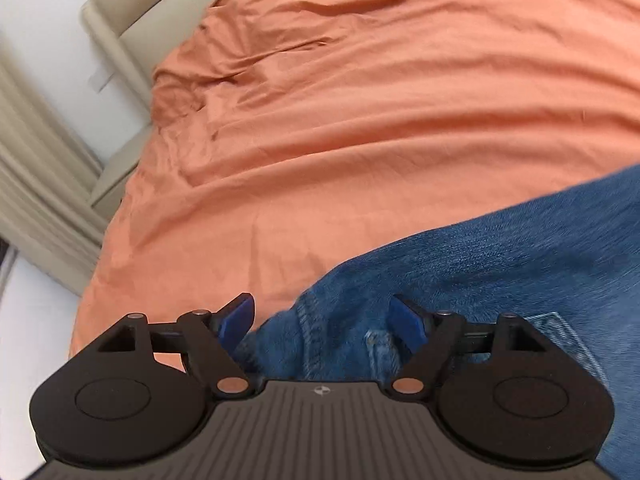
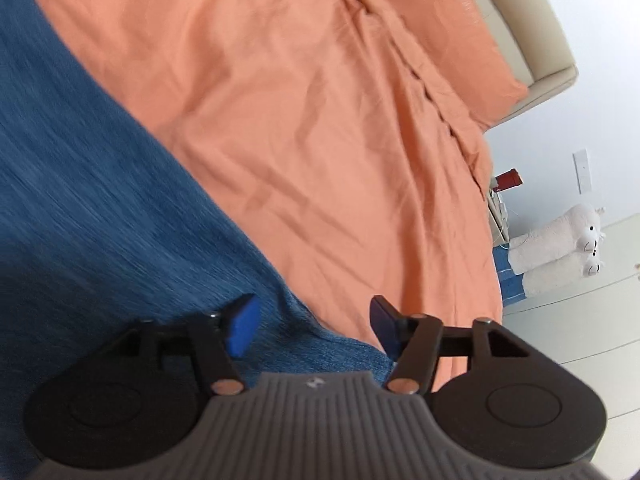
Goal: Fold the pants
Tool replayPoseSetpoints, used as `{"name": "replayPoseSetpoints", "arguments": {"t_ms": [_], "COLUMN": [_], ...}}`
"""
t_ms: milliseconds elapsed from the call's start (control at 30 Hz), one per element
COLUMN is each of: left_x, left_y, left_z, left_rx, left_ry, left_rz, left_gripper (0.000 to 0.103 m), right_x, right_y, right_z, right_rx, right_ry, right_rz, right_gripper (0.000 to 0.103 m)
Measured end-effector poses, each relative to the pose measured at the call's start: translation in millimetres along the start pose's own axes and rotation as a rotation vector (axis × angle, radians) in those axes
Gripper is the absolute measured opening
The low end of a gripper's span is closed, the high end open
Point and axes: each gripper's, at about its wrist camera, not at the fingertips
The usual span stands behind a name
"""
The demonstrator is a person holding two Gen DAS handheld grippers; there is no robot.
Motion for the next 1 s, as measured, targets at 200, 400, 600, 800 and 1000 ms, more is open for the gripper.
{"name": "replayPoseSetpoints", "arguments": {"t_ms": [200, 400, 600, 800, 1000], "left_x": [-45, -62, -29, 8, -20], "left_y": [59, 137, 176, 173, 175], "left_z": [-26, -94, -169, -186, -152], "left_rx": [-0.251, -0.685, -1.146, -1.338, -1.186], "left_ry": [0.031, 0.068, 0.119, 0.084, -0.014], "left_rz": [-0.116, -0.246, -0.456, -0.568, -0.483], "left_gripper": [0.089, 0.089, 0.087, 0.065, 0.017], "right_x": [-67, -124, -161, -168, -170], "right_y": [25, 82, 140, 162, 163], "right_z": [17, 46, 75, 93, 83], "right_rx": [0.191, 0.395, 0.509, 0.548, 0.587], "right_ry": [-0.122, -0.254, -0.343, -0.325, -0.280], "right_rz": [0.075, 0.319, 0.472, 0.484, 0.479], "right_gripper": [0.058, 0.059, 0.059, 0.059, 0.058]}}
Point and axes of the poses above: each gripper's, at about its wrist camera, not at the fingertips, and x roughly the way its jaws point, y to its left, z to its top, and after that the axes turned 12 degrees about -x, right-handed
